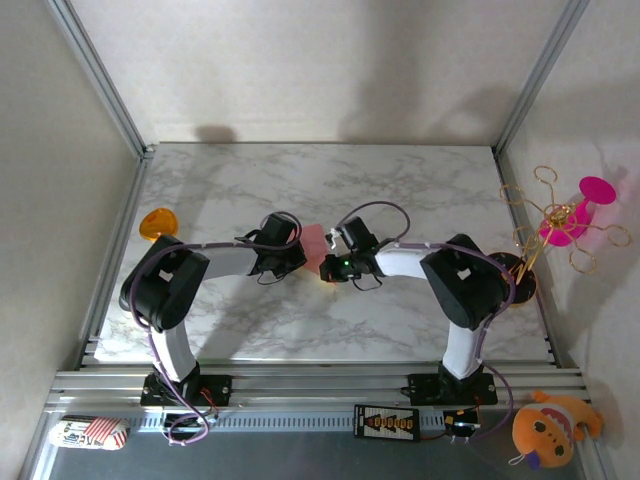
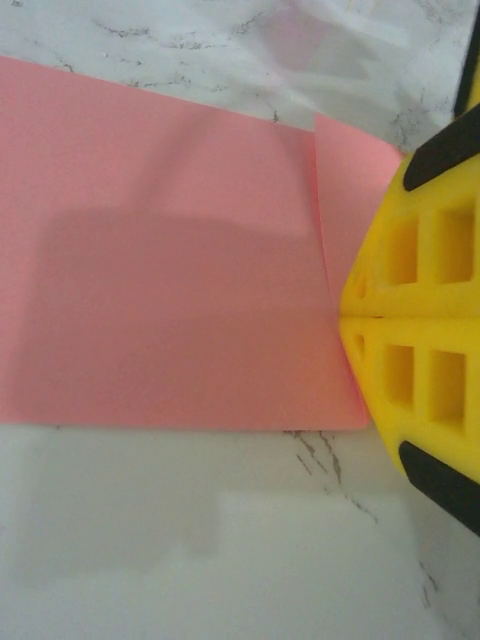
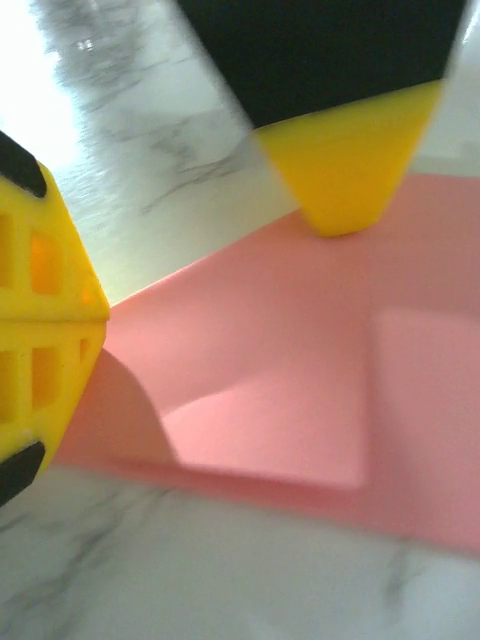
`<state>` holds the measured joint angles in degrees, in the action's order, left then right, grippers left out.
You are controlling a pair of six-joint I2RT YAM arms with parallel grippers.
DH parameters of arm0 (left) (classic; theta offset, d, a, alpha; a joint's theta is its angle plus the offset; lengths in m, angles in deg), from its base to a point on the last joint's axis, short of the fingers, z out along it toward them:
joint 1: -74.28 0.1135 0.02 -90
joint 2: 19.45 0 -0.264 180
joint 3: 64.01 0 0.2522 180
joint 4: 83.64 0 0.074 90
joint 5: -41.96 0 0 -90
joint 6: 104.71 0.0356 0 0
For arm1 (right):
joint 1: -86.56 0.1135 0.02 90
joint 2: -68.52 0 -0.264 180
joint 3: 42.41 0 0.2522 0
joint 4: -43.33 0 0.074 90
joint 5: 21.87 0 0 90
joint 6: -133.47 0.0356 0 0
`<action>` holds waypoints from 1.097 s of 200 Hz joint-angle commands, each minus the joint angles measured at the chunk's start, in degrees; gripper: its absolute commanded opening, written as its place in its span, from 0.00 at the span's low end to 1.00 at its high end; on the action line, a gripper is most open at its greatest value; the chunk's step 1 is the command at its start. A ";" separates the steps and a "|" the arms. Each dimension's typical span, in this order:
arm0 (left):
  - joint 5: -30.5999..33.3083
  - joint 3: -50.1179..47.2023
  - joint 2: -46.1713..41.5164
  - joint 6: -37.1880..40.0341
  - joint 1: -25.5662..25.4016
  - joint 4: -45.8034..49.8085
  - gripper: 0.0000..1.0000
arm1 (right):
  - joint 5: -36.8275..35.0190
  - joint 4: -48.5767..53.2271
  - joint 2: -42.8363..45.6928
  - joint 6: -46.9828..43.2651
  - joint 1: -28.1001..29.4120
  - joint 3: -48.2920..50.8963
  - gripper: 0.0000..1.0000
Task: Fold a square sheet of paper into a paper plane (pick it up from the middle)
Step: Third fold the triangle at the center of the table.
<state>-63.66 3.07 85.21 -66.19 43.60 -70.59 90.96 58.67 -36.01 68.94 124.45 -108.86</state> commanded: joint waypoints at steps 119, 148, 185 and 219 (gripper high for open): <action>-2.21 -1.81 -10.64 -6.31 3.43 -4.18 0.31 | -3.49 -4.66 10.60 3.00 -2.29 2.68 0.23; -2.48 -7.79 -14.74 -9.02 5.35 -8.33 0.39 | -0.96 -4.20 5.48 2.74 -2.04 -1.63 0.23; -6.93 -13.00 -13.96 -12.44 5.89 -14.29 0.46 | -1.38 -1.76 -0.89 2.71 -2.03 -7.25 0.21; -9.50 -14.74 -11.18 -15.26 5.89 -17.75 0.48 | -3.23 0.99 -5.48 3.09 -2.03 -10.69 0.24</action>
<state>-70.04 -10.83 72.29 -78.24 49.31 -83.75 89.08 56.38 -38.66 71.52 122.33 -116.53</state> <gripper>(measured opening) 0.480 0.234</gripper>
